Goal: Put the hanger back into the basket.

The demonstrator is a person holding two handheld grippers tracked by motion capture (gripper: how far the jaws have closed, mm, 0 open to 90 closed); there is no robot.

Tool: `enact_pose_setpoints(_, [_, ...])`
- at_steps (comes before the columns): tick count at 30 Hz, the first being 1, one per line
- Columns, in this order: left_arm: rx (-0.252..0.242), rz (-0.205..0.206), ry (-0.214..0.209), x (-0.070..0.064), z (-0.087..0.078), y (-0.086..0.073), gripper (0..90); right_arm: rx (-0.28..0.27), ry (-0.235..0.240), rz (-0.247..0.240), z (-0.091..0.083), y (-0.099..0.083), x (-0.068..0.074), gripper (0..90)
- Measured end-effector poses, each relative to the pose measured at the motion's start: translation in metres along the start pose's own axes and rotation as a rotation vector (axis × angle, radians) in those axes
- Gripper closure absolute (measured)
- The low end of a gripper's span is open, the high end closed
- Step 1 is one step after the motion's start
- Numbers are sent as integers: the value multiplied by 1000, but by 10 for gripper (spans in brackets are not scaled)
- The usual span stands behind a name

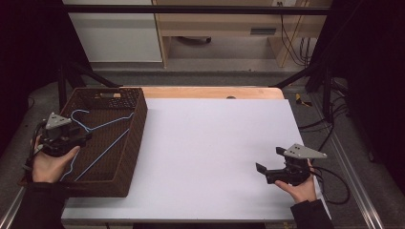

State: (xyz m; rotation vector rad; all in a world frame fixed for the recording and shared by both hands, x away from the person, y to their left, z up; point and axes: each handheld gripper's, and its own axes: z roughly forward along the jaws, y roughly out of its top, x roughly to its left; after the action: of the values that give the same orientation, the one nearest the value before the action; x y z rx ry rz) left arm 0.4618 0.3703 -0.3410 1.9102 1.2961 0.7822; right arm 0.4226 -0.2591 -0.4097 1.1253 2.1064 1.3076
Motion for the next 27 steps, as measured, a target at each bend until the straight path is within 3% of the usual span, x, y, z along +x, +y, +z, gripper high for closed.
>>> enact_pose_setpoints(8, [-139, -13, -135, -34, -16, -1, 356, -12, 2, 8, -2, 1, -1, 31])
enact_pose_setpoints(12, [-177, -15, -195, -51, -16, -3, 304, -18, 4, 13, -2, 1, -1, 31])
enact_pose_setpoints(17, [-187, 16, -225, -70, -14, -5, 228, -23, 1, 11, -3, 1, -1, 30])
enact_pose_setpoints(19, [-201, 25, -269, -84, -12, -5, 209, -24, 3, 6, -4, 1, -2, 30])
enact_pose_setpoints(21, [-206, 30, -283, -88, -12, -6, 197, -31, 3, 14, -4, 1, -2, 30])
enact_pose_setpoints(22, [-210, 35, -318, -96, -11, -6, 191, -32, 3, 15, -5, 1, -2, 30])
enact_pose_setpoints(27, [-221, 50, -363, -115, -9, -10, 144, -33, 2, 10, -7, 1, -3, 30])
